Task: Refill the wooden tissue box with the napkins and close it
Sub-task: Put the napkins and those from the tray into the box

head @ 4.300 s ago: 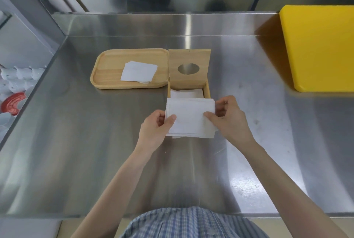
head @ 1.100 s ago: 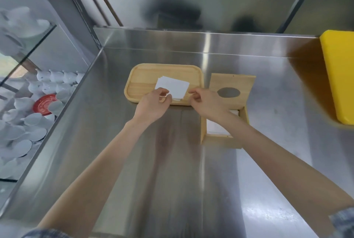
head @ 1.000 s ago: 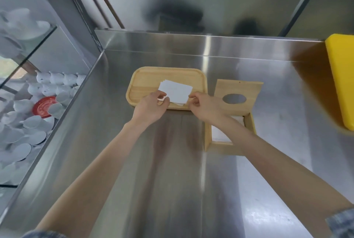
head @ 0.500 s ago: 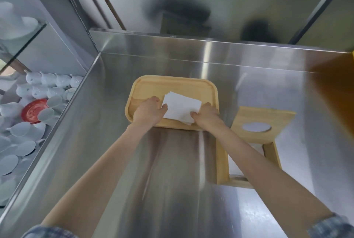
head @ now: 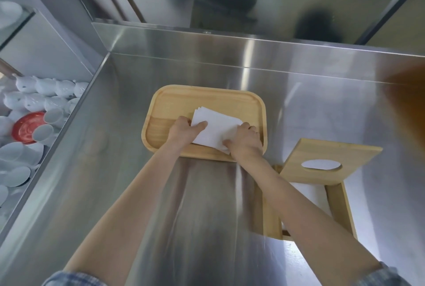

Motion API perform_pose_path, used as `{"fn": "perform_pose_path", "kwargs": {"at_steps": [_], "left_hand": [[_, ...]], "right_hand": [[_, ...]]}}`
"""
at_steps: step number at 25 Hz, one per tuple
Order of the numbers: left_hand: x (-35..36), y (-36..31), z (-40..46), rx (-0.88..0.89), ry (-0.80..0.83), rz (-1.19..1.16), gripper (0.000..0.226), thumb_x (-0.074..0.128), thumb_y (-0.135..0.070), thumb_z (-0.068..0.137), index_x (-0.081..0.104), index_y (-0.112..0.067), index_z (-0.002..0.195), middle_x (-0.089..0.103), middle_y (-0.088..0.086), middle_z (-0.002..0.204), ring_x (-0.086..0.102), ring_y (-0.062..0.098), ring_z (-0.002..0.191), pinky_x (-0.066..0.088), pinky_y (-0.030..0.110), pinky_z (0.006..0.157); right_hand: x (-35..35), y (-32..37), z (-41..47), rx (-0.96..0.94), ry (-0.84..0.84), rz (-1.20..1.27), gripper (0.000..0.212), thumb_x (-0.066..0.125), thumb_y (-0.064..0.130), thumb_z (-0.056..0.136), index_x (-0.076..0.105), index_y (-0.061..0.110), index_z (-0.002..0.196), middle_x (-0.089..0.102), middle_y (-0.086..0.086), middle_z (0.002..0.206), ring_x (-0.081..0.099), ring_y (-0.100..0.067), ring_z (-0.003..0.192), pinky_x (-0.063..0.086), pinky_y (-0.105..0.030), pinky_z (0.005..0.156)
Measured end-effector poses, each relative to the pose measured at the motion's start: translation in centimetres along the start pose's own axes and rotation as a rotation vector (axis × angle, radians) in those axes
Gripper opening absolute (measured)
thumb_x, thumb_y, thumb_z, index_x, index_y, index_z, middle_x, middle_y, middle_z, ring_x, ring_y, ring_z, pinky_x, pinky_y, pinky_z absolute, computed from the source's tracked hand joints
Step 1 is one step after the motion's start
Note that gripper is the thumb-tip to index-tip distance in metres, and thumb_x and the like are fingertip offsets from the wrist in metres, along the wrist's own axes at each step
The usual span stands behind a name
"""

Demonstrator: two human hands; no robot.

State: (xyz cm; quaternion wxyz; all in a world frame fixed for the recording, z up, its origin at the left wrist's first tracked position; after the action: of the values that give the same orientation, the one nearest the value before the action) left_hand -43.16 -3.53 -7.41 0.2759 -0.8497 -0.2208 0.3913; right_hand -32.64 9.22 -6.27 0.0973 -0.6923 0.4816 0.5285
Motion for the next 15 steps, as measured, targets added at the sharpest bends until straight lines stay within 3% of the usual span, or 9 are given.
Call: {"fn": "perform_pose_path", "kwargs": {"at_steps": [4, 8, 15], "left_hand": [[1.2, -0.6, 0.1, 0.027, 0.081, -0.139, 0.041, 0.058, -0.034, 0.086, 0.057, -0.004, 0.114, 0.057, 0.004, 0.104, 0.052, 0.021, 0.096, 0.038, 0.028, 0.077], [0.9, -1.3, -0.7, 0.097, 0.047, -0.108, 0.037, 0.052, -0.028, 0.089, 0.057, -0.007, 0.119, 0.062, 0.009, 0.117, 0.055, 0.028, 0.111, 0.041, 0.033, 0.085], [-2.5, -2.8, -5.3, 0.224, 0.045, -0.232, 0.032, 0.051, -0.028, 0.09, 0.056, -0.014, 0.119, 0.064, 0.006, 0.118, 0.059, 0.025, 0.11, 0.047, 0.04, 0.094]], "right_hand": [[-0.2, 0.1, -0.1, -0.033, -0.006, -0.011, 0.051, 0.058, 0.024, 0.088, 0.038, -0.003, 0.127, 0.047, -0.021, 0.131, 0.044, -0.032, 0.123, 0.037, -0.037, 0.107], [0.0, 0.1, -0.1, -0.027, 0.038, 0.05, 0.055, 0.059, 0.024, 0.087, 0.036, -0.001, 0.131, 0.044, -0.019, 0.134, 0.044, -0.032, 0.124, 0.038, -0.037, 0.105], [-0.5, 1.4, -2.8, -0.016, 0.202, 0.832, 0.065, 0.064, 0.037, 0.084, 0.038, 0.011, 0.137, 0.054, -0.003, 0.133, 0.054, -0.022, 0.117, 0.041, -0.025, 0.084]]}}
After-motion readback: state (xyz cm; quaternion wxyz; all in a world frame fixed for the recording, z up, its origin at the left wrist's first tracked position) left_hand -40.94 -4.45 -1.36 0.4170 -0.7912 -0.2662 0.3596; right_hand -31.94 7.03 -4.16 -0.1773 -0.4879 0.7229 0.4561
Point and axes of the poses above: each hand's wrist, its own z-axis towards the middle knuckle, its own x-axis out of the palm, y = z × x, the point moved 8 cm from there along z, towards the middle knuckle
